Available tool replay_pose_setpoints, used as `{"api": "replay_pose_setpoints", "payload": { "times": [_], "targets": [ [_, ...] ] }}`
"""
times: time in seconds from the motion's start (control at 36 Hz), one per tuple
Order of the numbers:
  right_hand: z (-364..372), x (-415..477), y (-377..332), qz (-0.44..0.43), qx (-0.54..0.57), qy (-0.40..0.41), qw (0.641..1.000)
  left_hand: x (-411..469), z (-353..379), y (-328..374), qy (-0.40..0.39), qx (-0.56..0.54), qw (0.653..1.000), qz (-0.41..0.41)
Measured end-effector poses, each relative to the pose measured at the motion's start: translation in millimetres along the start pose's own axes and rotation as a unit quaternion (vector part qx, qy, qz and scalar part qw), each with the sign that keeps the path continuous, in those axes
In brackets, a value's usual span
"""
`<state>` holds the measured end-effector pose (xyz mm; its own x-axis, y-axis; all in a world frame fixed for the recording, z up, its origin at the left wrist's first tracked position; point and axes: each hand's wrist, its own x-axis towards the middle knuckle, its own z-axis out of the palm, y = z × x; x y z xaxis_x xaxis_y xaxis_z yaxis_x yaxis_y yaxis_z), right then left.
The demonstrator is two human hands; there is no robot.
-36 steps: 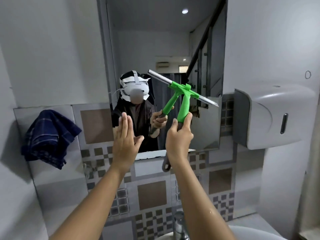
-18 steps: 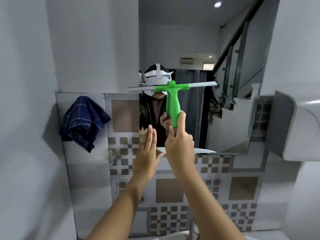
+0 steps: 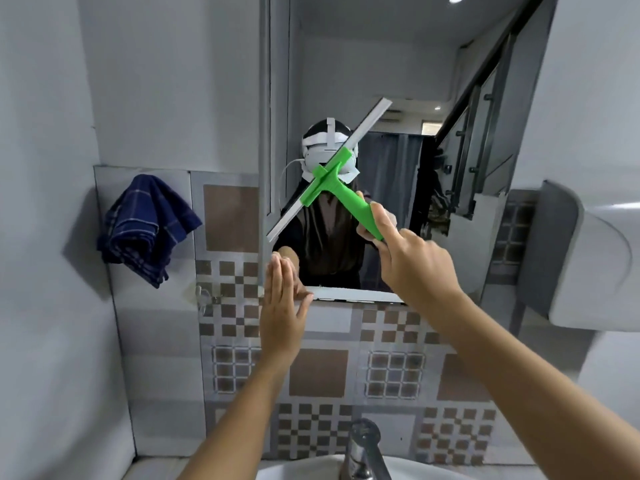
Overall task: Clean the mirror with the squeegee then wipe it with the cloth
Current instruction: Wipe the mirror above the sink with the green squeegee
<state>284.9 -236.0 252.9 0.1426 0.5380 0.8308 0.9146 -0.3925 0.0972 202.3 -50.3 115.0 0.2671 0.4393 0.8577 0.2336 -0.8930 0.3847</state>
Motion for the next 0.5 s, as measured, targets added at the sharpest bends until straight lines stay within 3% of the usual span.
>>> {"api": "replay_pose_setpoints", "payload": {
  "times": [0.22, 0.36, 0.5],
  "targets": [
    [-19, 20, 52, -0.099, -0.121, 0.021, 0.988, -1, 3, -6, -0.008, 0.008, 1.000, -0.014],
    [-22, 7, 78, -0.092, -0.083, 0.033, 0.992, -1, 3, -6, -0.009, 0.019, 1.000, -0.008],
    [-20, -28, 107, -0.043, -0.049, -0.017, 0.998, 0, 0, -3, 0.005, 0.011, 1.000, 0.000]
  ]
}}
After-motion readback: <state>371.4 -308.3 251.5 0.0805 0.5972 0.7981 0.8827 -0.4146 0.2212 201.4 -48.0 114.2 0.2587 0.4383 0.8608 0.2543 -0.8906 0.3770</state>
